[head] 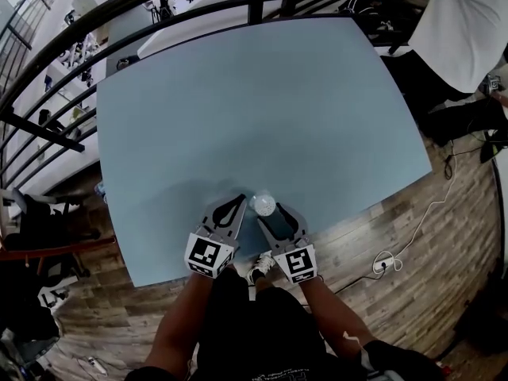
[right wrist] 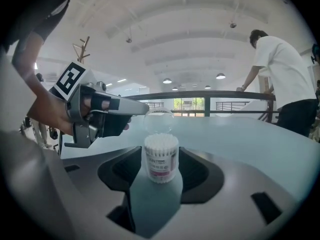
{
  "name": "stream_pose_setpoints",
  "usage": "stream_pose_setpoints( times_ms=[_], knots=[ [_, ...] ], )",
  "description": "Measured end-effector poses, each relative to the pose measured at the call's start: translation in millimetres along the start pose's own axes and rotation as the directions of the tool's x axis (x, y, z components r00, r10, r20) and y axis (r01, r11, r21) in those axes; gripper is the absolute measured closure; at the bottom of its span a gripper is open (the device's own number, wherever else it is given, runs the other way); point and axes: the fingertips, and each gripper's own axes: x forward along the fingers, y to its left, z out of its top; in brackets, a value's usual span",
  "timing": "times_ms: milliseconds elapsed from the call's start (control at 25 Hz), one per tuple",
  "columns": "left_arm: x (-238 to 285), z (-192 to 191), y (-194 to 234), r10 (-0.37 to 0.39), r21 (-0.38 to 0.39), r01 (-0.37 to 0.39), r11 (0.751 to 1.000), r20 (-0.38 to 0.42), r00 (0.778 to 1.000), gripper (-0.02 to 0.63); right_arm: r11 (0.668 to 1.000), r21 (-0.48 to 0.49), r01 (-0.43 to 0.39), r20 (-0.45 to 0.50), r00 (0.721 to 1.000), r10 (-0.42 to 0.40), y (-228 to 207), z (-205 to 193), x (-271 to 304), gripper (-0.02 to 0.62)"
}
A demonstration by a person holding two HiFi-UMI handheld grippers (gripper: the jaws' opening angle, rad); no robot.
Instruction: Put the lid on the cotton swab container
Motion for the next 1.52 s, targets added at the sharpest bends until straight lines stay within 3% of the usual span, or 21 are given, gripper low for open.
stream_pose_setpoints(
  times_ms=[760,960,1520],
  knots=[
    [3.0,-7.9,-3.5,-0.018,-0.020,0.017,1.000,-0.007,1.000,0.594,1.000,0.016,-0.014,-0.022,1.000,0.014,-5.5,-5.5,17.9,0.370],
    [5.2,-11.8,-1.7,-0.013,0.013,0.013,1.000,-0.042,0.999,0.594,1.000,0.026,-0.013,-0.017,1.000,0.013,-2.7,-4.9,20.1,0.368],
    [18.5,-12.8,-31.6,-0.091,0.060,0.096,0.994,-0.073,0.993,0.594,0.999,0.028,-0.018,-0.020,1.000,0.019,-3.4,-4.3,20.9,0.367]
  ],
)
